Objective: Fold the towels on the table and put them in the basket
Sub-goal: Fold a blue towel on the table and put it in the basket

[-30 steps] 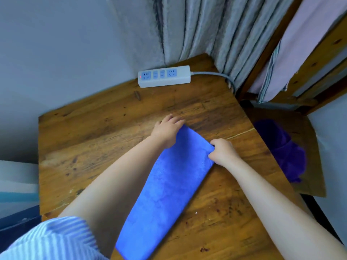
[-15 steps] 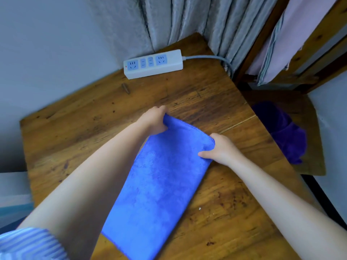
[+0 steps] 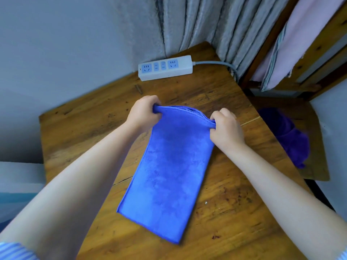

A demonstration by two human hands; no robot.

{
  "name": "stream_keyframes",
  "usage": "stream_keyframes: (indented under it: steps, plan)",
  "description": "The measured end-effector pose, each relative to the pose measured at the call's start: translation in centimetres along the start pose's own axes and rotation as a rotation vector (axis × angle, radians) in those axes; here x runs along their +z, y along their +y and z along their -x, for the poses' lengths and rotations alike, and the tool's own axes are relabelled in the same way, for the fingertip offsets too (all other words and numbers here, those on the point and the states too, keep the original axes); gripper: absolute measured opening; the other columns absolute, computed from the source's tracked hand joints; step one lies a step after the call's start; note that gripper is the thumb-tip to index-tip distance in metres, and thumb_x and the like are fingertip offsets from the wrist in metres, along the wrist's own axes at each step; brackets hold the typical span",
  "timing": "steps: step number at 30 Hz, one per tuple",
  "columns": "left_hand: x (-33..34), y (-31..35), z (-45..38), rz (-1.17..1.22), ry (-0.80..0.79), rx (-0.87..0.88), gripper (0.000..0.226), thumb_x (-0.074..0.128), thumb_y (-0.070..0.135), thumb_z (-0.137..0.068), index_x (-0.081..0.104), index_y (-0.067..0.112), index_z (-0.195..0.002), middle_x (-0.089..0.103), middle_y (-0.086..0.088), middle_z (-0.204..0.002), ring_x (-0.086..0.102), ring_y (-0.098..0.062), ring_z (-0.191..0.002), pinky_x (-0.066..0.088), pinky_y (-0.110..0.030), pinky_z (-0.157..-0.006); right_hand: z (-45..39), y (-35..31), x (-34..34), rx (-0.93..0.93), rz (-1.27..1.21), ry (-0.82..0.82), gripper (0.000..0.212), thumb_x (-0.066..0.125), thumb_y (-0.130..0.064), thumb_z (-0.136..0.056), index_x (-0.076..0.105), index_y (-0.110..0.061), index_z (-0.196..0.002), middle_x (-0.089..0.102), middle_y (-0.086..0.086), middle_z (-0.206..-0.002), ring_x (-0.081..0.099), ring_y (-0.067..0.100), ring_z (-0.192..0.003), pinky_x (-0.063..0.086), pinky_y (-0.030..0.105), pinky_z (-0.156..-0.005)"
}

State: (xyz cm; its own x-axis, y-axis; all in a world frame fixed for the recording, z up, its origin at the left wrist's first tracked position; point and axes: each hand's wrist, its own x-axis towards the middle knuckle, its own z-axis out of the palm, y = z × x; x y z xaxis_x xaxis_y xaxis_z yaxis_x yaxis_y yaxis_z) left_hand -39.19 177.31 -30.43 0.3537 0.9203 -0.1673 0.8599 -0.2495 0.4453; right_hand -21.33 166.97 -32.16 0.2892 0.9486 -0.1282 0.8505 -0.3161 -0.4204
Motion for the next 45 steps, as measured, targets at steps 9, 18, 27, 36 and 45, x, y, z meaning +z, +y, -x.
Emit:
stream_keyframes:
  steps: [9, 18, 27, 36, 45]
  plan:
    - [-1.5, -4.5, 8.7, -0.052, 0.056, 0.164, 0.026, 0.058, -0.007, -0.071, 0.043, 0.014, -0.071, 0.04, 0.002, -0.07, 0.042, -0.023, -0.078, 0.03, -0.028, -0.063, 6.7, -3.6, -0.6, -0.27, 0.127, 0.064, 0.015, 0.057, 0.006, -0.073, 0.059, -0.002, -0.085, 0.057, 0.016, -0.089, 0.052, 0.034, -0.088, 0.028, 0.03, -0.067]
    - [-0.5, -8.9, 17.0, -0.225, -0.018, 0.415, 0.044, 0.065, -0.017, -0.038, 0.041, 0.012, -0.059, 0.048, -0.007, -0.052, 0.048, -0.026, -0.054, 0.006, -0.011, -0.044, 16.5, -4.2, 3.3, -0.433, 0.182, 0.172, 0.021, 0.049, -0.001, -0.042, 0.058, -0.011, -0.059, 0.056, 0.003, -0.059, 0.056, 0.027, -0.061, 0.042, 0.026, -0.053]
    - [2.0, -11.2, 19.8, -0.474, -0.102, 0.456, 0.048, 0.078, -0.006, -0.014, 0.049, 0.01, -0.049, 0.049, -0.002, -0.048, 0.052, -0.021, -0.042, 0.018, -0.016, -0.032, 20.8, -3.3, 8.7, -0.53, 0.182, 0.29, 0.022, 0.036, -0.002, -0.062, 0.057, -0.009, -0.056, 0.051, 0.006, -0.057, 0.033, 0.021, -0.067, 0.027, 0.028, -0.061]
    - [3.2, -11.0, 21.9, -0.568, -0.311, 0.264, 0.02, 0.044, 0.005, -0.087, 0.05, 0.008, -0.107, 0.051, -0.007, -0.113, 0.043, -0.024, -0.108, 0.03, -0.028, -0.067, 21.9, -1.8, 10.7, -0.681, 0.212, 0.282, 0.019, 0.044, 0.001, -0.066, 0.056, -0.01, -0.056, 0.052, 0.004, -0.057, 0.034, 0.02, -0.068, 0.032, 0.028, -0.066]
    - [4.1, -11.5, 22.6, -0.634, -0.467, 0.194, 0.025, 0.043, 0.012, -0.089, 0.048, 0.012, -0.113, 0.048, -0.006, -0.121, 0.043, -0.025, -0.115, 0.038, -0.03, -0.081, 22.6, -0.1, 12.0, -0.743, 0.245, 0.016, 0.029, 0.037, -0.007, -0.061, 0.064, -0.014, -0.072, 0.054, 0.0, -0.065, 0.035, 0.018, -0.07, 0.028, 0.026, -0.063]
